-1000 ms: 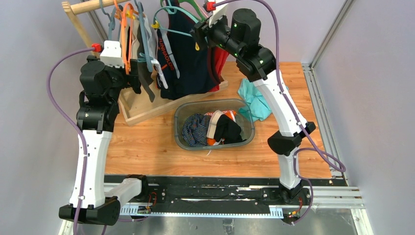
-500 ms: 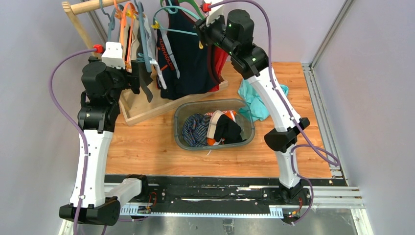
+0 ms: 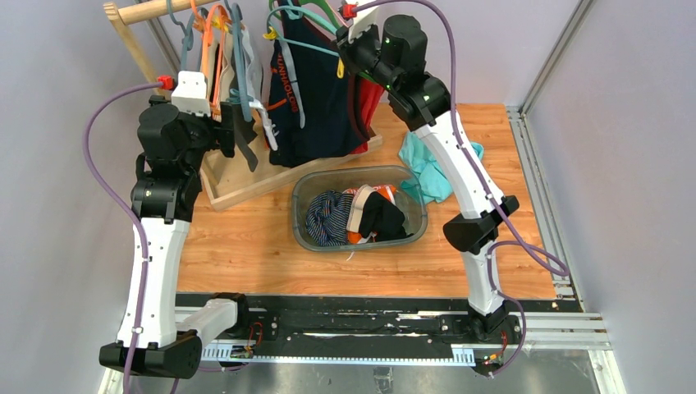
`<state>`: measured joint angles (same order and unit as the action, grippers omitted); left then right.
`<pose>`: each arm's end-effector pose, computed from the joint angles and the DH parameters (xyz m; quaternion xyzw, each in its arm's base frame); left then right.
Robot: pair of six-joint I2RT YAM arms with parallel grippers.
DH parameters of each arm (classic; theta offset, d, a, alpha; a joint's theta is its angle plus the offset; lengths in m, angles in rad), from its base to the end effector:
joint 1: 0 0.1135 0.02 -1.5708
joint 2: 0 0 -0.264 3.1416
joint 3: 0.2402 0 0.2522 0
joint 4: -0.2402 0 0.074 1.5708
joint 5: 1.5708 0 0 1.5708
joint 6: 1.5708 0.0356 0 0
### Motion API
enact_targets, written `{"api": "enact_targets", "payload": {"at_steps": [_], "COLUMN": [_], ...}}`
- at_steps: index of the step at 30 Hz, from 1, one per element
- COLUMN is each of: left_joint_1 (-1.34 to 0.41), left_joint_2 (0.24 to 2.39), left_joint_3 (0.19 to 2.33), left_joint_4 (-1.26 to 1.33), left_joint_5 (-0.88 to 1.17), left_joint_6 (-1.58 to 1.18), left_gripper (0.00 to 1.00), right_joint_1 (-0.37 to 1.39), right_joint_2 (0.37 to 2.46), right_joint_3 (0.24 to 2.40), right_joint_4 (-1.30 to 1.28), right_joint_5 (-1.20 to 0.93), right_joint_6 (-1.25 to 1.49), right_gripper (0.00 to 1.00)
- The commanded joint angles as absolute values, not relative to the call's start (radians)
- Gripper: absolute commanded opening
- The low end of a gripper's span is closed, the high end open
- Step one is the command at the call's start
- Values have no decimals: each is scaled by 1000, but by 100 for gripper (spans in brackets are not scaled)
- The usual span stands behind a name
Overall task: Remove the underwear clipped to the hanger
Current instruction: Pick up the hanger from the clothesline.
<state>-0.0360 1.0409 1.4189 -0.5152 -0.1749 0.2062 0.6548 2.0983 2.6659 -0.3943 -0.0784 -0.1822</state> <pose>0.2002 -0.0010 0.4725 0.0338 0.7525 0.1212 0.6465 0.3434 0.2671 0.5428 -0.2886 0.5751 0.2036 0.7379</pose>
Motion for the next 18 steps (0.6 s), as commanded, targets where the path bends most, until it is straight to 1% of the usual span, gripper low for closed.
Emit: {"api": "enact_targets", "payload": {"at_steps": [1,18], "left_joint_1": [-41,-42], "left_joint_2": [1021,1014], "left_joint_3": [1412,1406], "left_joint_4": [-476,-470], "left_joint_5": [-176,-165], "left_joint_6": [219,221], "left_gripper": [98,98], "right_joint_1": [643,642], "right_joint_2": [2069,2057], "right_joint_3": [2698,2757], "right_joint_4": [-360,-289], "right_joint_5": [-62,-32], "right_joint_6": [-173,-120], "right_gripper": [0,0]}}
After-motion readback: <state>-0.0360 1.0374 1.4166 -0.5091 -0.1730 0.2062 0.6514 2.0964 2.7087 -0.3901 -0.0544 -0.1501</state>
